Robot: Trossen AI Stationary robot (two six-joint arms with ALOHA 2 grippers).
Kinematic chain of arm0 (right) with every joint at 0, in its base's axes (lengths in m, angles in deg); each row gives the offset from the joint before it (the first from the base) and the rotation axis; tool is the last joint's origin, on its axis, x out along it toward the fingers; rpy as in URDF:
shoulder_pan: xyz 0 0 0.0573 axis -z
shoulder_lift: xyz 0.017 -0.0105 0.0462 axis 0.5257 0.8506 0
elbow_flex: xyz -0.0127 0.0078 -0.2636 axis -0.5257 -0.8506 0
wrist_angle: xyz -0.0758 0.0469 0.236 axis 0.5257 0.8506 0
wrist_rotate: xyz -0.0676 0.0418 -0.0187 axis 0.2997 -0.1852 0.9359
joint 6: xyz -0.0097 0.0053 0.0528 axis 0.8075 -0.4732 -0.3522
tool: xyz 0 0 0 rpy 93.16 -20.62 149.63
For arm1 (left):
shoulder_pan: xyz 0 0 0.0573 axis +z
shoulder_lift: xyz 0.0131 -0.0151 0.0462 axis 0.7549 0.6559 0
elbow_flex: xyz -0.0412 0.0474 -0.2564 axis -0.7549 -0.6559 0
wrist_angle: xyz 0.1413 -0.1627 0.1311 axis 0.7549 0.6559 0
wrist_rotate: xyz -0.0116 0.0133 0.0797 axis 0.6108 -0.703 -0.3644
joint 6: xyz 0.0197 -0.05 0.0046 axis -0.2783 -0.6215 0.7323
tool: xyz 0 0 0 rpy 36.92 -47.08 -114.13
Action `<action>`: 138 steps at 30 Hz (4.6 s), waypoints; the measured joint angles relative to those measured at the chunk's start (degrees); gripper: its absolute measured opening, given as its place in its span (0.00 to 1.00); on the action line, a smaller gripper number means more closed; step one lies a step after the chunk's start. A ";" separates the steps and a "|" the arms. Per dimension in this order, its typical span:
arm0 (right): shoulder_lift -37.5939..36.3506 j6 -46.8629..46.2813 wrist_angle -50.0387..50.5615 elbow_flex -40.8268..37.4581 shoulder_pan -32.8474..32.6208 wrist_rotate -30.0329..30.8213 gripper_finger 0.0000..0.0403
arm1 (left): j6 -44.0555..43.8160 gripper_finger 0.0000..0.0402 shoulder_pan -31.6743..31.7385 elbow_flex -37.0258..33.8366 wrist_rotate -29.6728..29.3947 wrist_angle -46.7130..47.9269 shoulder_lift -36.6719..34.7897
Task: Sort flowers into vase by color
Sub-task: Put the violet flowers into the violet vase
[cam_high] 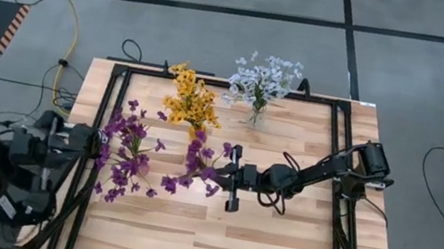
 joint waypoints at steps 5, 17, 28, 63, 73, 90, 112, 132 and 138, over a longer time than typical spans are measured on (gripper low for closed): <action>0.00 -1.62 -0.24 0.00 -0.02 0.00 0.10 | 0.85 0.00 -9.87 -4.36 -3.93 -2.45 0.00; -0.07 -0.76 -4.41 3.96 -0.09 1.39 0.10 | 15.38 0.00 -42.34 -14.78 -23.84 -8.72 0.24; 4.94 13.39 -9.72 10.00 2.31 -11.28 0.10 | 8.70 0.00 -37.70 -23.66 -20.61 -11.66 -0.02; 7.91 8.93 -9.84 13.33 6.56 -9.00 0.10 | 11.58 0.00 -60.86 -24.60 -39.82 -25.44 -0.02; 7.89 10.55 -9.86 13.35 6.58 -8.66 0.10 | 1.71 0.00 -63.11 -28.16 -42.20 -32.19 -0.13; 7.87 10.55 -9.90 13.35 6.23 -9.54 0.10 | -10.08 0.00 -62.03 -49.43 -44.78 -62.05 -0.09; -4.38 14.62 -9.97 -0.94 5.42 -9.92 0.10 | -0.67 0.00 -70.99 -57.10 -60.97 -70.99 -0.09; -3.74 14.48 -9.94 -1.97 6.47 -9.92 0.10 | 5.65 0.00 -72.09 -47.57 -66.15 -56.78 -0.11; -3.74 12.67 -9.95 -1.97 7.13 -9.99 0.10 | 4.11 0.00 -72.09 -49.20 -61.96 -63.56 -0.11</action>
